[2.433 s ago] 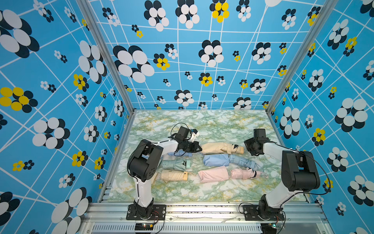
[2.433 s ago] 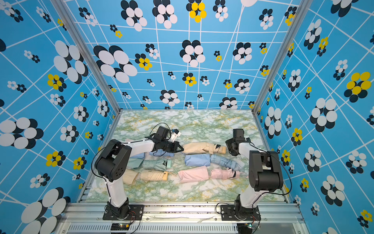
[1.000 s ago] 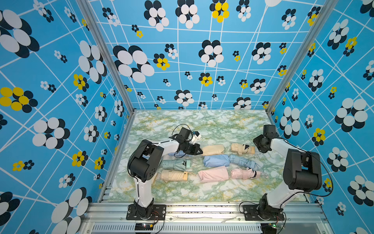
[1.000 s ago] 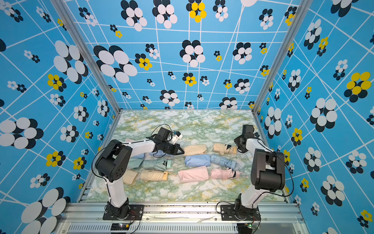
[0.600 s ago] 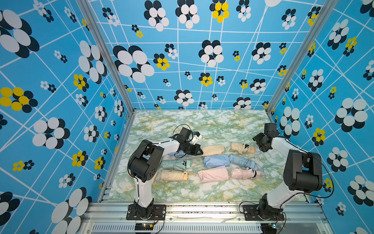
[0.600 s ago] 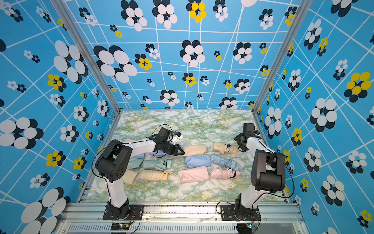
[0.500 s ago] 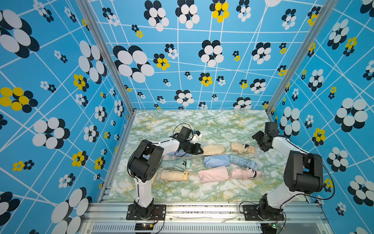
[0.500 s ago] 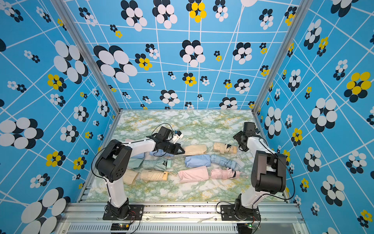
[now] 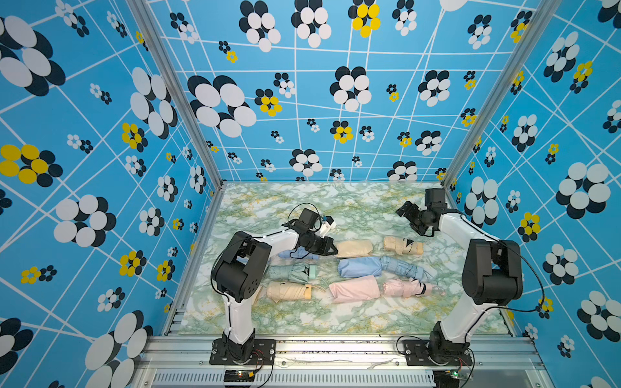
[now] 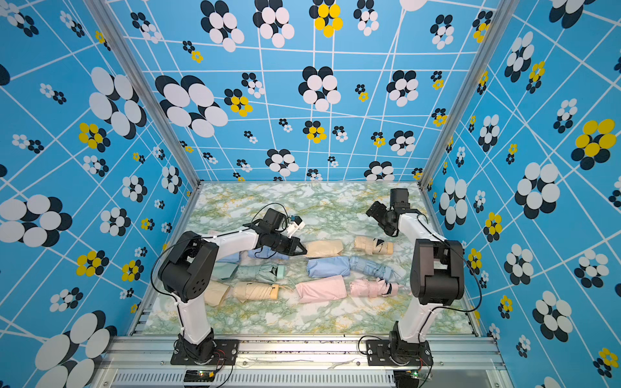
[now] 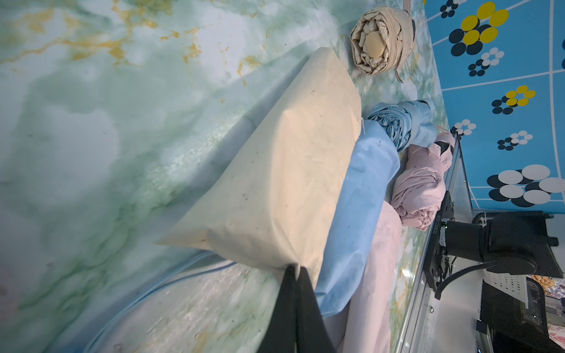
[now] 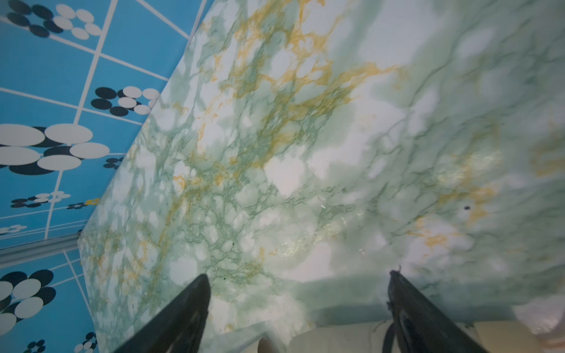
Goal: Take umbrellas out of sleeves
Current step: Take out the umbrella from the umbrella sleeve, then adjust the umbrella at the center of the board.
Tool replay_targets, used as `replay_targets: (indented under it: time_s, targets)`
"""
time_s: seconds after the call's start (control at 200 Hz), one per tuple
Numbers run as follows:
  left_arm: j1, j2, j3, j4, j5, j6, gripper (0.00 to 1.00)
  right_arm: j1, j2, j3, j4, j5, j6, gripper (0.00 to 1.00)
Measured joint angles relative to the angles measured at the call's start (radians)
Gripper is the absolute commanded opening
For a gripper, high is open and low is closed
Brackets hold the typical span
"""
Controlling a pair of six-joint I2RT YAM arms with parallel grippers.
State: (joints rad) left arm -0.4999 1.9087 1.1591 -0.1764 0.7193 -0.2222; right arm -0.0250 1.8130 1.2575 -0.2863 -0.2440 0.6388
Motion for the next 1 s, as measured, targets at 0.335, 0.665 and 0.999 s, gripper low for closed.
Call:
replay_targets:
  time_s: [0.335, 0.665, 0.999]
  targets:
    - [-0.005, 0.0, 0.0, -0.011, 0.003, 0.01, 0.0, 0.062, 0.109, 0.06, -0.074, -0.085, -0.064, 0.92]
    - [-0.006, 0.0, 0.001, -0.033, 0.011, 0.033, 0.0, 0.088, 0.109, 0.026, -0.104, -0.118, -0.104, 0.91]
    - [-0.006, 0.0, 0.002, -0.038, 0.019, 0.04, 0.0, 0.09, 0.076, -0.055, -0.108, -0.134, -0.112, 0.91]
